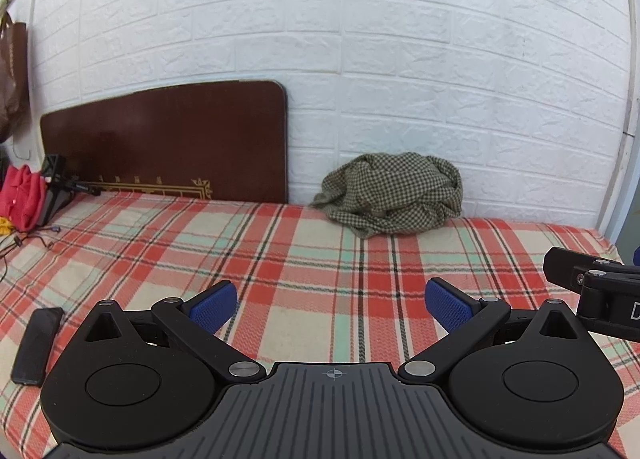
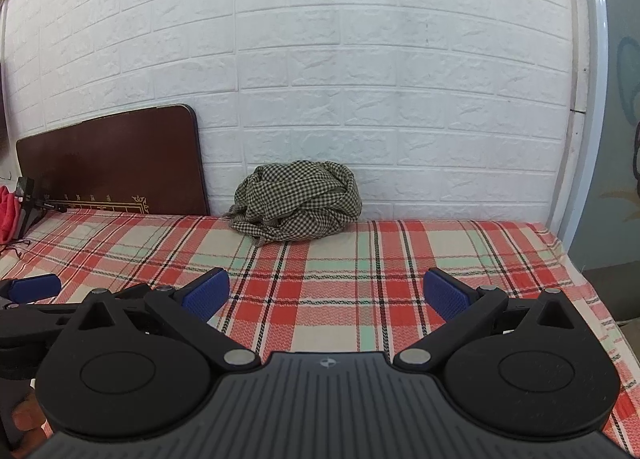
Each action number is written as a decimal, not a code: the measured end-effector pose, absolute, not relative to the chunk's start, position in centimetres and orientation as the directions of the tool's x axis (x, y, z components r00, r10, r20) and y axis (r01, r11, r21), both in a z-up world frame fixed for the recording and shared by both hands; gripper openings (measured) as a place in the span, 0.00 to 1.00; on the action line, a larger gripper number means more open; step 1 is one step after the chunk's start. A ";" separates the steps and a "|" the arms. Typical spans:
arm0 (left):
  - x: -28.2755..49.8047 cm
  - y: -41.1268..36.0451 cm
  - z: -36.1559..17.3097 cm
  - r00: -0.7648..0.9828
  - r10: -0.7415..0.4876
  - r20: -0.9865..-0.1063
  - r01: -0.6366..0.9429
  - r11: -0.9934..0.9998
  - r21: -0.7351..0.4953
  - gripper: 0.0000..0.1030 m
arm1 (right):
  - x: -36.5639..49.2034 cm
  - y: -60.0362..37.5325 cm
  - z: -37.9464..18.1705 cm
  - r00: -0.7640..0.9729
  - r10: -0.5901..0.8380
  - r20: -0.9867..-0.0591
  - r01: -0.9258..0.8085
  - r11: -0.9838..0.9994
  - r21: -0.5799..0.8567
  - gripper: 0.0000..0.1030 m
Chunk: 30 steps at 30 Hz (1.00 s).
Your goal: Fold clothes
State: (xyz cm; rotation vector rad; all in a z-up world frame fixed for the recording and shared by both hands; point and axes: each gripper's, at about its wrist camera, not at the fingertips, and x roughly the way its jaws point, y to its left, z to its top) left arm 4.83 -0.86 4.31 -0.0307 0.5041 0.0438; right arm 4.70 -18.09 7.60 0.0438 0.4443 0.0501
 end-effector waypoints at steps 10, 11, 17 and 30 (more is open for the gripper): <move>6.9 -1.5 5.2 0.873 0.033 -0.486 -0.038 0.999 0.001 1.00 | 6.8 -18.0 8.9 0.901 0.070 -0.429 -0.049 0.997 0.061 1.00; 7.1 -1.6 5.2 0.873 0.033 -0.487 -0.035 0.999 0.005 1.00 | 7.0 -18.0 9.0 0.900 0.072 -0.429 -0.051 0.997 0.060 1.00; 8.6 -2.1 5.1 0.866 0.029 -0.500 -0.027 1.000 0.010 1.00 | 8.4 -18.1 9.1 0.896 0.070 -0.439 -0.051 0.997 0.055 1.00; 10.5 -2.5 5.0 0.859 0.029 -0.511 -0.024 1.000 0.017 1.00 | 10.2 -18.9 9.1 0.886 0.064 -0.459 -0.038 0.997 0.064 1.00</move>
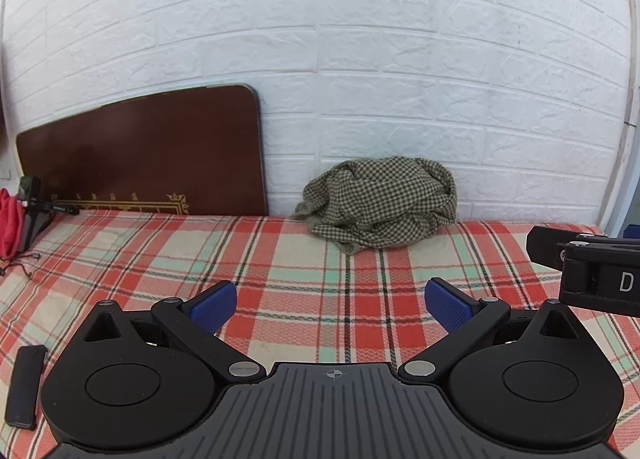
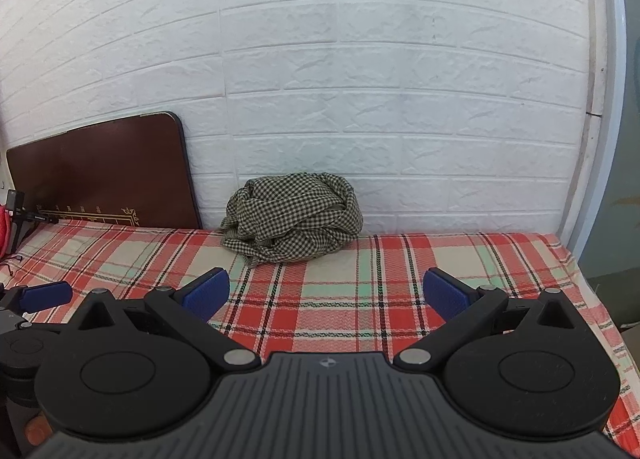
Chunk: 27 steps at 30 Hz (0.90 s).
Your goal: Fold clothes
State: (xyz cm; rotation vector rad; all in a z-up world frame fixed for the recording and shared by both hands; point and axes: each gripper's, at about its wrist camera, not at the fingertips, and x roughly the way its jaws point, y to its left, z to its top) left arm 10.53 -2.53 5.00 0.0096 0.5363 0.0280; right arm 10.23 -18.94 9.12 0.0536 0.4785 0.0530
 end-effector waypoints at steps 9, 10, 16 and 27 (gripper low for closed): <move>11.1 -2.8 4.8 0.857 0.052 -0.512 -0.046 0.999 0.024 1.00 | 10.6 -19.0 9.0 0.881 0.064 -0.469 -0.034 0.997 0.071 1.00; 11.1 -2.8 4.8 0.857 0.051 -0.513 -0.046 0.999 0.024 1.00 | 10.7 -19.0 9.0 0.881 0.063 -0.470 -0.033 0.997 0.071 1.00; 11.4 -2.9 4.6 0.854 0.055 -0.517 -0.047 0.998 0.029 1.00 | 10.9 -19.1 8.8 0.877 0.065 -0.475 -0.034 0.997 0.074 1.00; 11.8 -2.9 4.4 0.852 0.070 -0.519 -0.065 0.998 0.028 1.00 | 11.4 -19.1 8.4 0.874 0.070 -0.481 -0.041 0.997 0.069 1.00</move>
